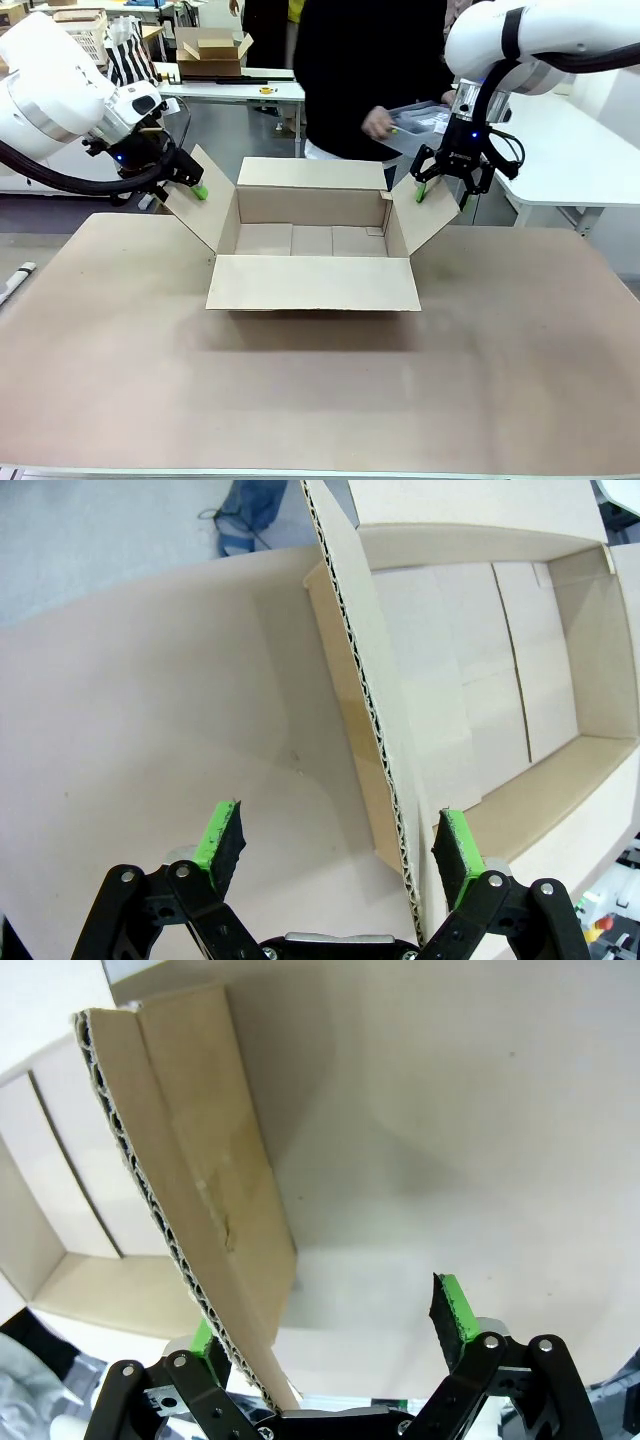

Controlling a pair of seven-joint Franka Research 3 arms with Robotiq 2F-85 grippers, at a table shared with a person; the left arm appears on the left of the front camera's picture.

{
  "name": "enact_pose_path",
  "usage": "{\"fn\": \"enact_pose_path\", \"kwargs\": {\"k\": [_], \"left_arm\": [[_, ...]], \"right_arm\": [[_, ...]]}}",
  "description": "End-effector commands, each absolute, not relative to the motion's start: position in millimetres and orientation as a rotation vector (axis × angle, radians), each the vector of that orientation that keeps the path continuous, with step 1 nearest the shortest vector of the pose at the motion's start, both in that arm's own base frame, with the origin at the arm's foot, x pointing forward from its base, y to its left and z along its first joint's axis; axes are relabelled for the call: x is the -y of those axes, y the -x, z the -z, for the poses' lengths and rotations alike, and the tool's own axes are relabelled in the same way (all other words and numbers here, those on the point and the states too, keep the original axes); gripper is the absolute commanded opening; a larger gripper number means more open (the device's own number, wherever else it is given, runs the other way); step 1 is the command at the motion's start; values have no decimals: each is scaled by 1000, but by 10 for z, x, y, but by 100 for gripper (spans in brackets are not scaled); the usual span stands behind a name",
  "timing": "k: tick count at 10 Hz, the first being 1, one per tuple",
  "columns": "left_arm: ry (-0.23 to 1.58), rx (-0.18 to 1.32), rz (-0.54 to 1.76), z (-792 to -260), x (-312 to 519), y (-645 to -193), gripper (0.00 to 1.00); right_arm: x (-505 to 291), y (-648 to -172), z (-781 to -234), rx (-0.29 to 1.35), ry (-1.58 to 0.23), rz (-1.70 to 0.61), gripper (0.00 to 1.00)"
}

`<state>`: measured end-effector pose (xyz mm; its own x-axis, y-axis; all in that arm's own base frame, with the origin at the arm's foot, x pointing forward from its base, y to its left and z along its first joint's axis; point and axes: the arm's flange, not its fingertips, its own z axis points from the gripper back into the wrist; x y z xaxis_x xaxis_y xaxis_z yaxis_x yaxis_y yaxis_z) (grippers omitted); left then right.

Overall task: Pack the gift set into the box.
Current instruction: Lift both hands away from the flaps of the Package Box.

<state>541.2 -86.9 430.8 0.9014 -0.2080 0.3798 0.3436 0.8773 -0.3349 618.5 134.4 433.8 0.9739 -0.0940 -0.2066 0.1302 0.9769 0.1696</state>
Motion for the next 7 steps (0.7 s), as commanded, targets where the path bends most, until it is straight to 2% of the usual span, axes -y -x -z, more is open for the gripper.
{"fn": "enact_pose_path", "kwargs": {"k": [1, 7], "left_arm": [[396, 342, 283, -4323, 867, -5408, 100], [396, 342, 283, -4323, 867, -5408, 100]], "right_arm": [[-1340, -6194, -4373, -200, -155, 134, 100], [-1340, -6194, -4373, -200, -155, 134, 100]]}}
